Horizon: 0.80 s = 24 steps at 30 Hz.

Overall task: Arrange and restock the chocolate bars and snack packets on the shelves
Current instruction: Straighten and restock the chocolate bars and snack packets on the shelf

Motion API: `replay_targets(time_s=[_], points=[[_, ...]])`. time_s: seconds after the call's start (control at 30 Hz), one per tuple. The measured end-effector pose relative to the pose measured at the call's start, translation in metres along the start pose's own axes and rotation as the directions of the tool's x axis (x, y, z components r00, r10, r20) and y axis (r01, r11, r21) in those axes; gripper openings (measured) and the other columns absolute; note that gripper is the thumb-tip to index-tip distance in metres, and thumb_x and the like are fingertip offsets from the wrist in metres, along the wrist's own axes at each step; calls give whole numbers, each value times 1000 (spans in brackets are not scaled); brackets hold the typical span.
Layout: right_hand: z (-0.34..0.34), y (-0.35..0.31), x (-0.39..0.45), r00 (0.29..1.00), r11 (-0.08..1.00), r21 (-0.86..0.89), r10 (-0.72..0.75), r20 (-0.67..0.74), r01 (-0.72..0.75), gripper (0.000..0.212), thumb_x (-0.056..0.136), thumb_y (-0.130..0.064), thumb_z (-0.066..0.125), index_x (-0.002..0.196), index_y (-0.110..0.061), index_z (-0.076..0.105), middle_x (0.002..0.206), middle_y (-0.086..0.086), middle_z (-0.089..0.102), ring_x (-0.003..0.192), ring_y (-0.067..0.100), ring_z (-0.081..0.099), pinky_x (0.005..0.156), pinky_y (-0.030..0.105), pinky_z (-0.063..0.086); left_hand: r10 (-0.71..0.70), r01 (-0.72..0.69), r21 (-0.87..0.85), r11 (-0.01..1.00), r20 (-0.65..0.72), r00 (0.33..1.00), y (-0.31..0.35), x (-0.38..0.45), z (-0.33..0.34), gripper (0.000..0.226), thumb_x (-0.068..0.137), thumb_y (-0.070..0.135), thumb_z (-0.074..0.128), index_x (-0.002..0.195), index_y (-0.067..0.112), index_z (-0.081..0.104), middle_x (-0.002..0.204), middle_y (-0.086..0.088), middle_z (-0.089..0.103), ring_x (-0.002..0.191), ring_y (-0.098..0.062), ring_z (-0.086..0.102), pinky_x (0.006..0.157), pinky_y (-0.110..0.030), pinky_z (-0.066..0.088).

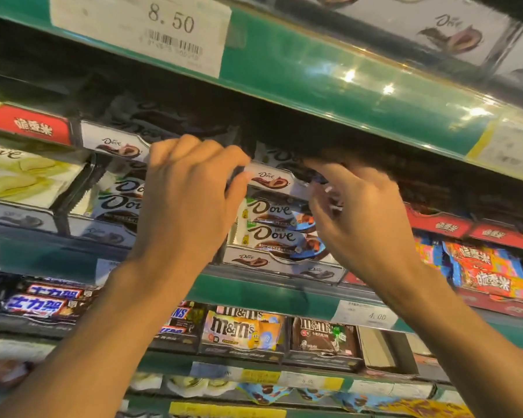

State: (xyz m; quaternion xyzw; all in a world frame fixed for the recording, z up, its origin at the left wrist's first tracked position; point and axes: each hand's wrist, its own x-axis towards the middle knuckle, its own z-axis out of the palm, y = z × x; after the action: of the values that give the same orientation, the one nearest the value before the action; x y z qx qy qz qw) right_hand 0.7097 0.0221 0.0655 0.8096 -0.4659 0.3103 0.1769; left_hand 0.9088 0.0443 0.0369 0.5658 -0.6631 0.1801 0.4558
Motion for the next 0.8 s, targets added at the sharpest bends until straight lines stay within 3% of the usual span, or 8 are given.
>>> replay_targets(time_s=[0.07,0.23,0.4,0.53,0.7,0.8], points=[[2,-12,-11,999,999,-39,-28,31,29,35,95,-24,54,128,-18,61,110,3,66,95,26,59,82,38,46,-11,11,19,1000,0,1000,0,0,0,13,94,31,63,101,22,67,91,1,68,90,-24,56,88,-41,33],[1,-22,-8,983,993,-118,5,183,17,44,98,-50,48,130,-20,54,113,1,67,102,24,62,89,37,46,-19,19,39,999,-9,1000,0,0,1,14,94,33,62,101,22,68,90,3,69,90,-24,56,89,-38,30],[-1,-20,15,965,987,-157,31,262,11,55,90,-69,45,119,-23,55,104,3,69,91,27,65,64,33,40,-25,25,33,999,-11,1000,-1,0,3,14,93,32,65,102,22,68,91,1,69,90,-24,55,89,-36,28],[-1,-21,17,954,988,-153,39,299,8,53,88,-72,45,111,-25,54,104,2,69,90,27,64,62,31,34,-19,19,45,999,-4,1000,-1,0,2,14,93,31,64,103,22,68,92,1,69,90,-24,55,89,-37,28],[-5,-22,11,955,991,-135,26,297,15,60,89,-70,47,127,-23,52,118,3,66,104,27,63,79,36,46,-5,4,59,998,3,1000,-1,0,2,15,93,32,64,104,21,68,93,1,70,91,-24,56,89,-37,29],[-7,-21,14,949,994,-108,29,314,5,57,90,-64,52,128,-21,52,117,4,67,104,28,62,79,37,48,-2,1,74,997,17,1000,-1,1,0,17,93,34,65,103,22,67,91,2,69,89,-24,56,89,-37,29]])
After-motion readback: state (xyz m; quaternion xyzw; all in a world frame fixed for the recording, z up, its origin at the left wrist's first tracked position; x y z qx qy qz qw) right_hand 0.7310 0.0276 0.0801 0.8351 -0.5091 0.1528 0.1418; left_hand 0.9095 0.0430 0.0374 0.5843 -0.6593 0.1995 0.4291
